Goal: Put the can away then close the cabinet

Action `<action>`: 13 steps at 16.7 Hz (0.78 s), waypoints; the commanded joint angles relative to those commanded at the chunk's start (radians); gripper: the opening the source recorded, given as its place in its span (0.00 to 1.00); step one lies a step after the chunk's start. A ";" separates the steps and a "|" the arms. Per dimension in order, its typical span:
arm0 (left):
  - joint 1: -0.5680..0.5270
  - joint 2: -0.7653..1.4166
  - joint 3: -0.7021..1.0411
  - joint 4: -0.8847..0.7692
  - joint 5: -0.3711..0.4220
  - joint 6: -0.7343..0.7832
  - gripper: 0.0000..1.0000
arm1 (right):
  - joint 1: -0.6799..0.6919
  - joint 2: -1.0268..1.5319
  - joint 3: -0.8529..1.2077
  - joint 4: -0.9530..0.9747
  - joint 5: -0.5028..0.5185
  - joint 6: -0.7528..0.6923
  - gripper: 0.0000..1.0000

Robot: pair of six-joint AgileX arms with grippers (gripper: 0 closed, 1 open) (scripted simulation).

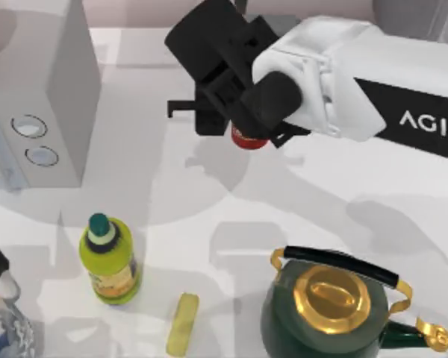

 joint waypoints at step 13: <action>0.000 0.000 0.000 0.000 0.000 0.000 1.00 | -0.109 -0.344 -0.288 0.134 -0.169 -0.149 0.00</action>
